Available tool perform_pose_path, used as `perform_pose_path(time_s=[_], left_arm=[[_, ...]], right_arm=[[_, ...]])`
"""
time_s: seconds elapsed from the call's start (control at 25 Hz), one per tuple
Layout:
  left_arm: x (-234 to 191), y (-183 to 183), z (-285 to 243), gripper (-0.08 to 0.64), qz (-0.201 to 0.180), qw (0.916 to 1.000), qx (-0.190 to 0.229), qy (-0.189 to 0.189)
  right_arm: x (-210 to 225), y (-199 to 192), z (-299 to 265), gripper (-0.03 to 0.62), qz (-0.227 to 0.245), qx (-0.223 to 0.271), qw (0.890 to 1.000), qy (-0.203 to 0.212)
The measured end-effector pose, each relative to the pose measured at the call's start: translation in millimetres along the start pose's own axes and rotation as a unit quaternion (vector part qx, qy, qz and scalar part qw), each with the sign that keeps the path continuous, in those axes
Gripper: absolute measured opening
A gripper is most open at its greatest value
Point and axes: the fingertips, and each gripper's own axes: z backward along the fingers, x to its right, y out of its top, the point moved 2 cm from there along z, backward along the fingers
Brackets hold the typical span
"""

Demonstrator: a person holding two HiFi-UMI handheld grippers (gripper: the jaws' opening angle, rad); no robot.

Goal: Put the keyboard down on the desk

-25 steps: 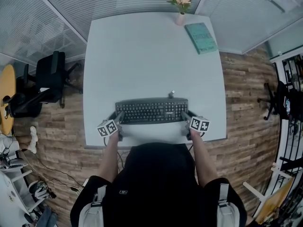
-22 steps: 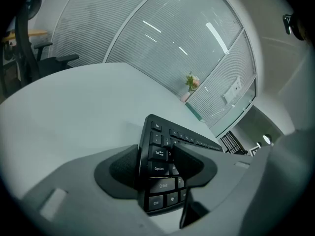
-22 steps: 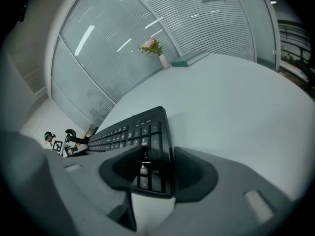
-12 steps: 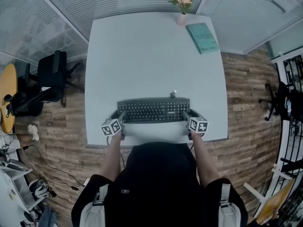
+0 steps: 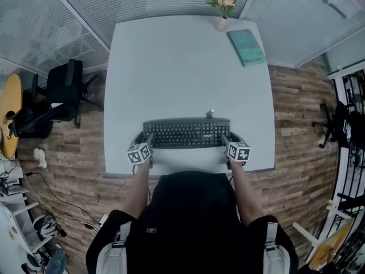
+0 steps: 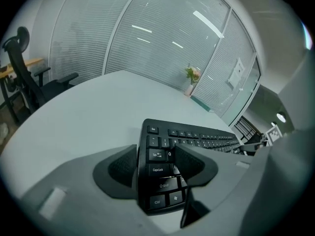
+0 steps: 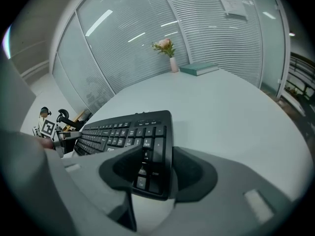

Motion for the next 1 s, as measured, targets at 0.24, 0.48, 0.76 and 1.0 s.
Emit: perform_pose_path(time_s=[0.24,0.48,0.76,1.0], left_arm=[[3,3,3,0.238,-0.041,0.9989,-0.005,0.023],[1,6,7,0.236,-0.029,0.9992,0.009,0.025],[15,26,21,0.107,-0.055,0.9972,0.051,-0.002],[52,25,28,0.019,-0.098,0.9906,0.047,-0.083]], right_arm=[[-2,1,2,0.199,0.003,0.004,1.0,-0.005],[-3,3,4,0.202,0.007,0.012,1.0,-0.011],[-14,19,20,0.191,0.037,0.056,0.998,0.009],[-57,14,26,0.002,0.087,0.056,0.991,0.089]])
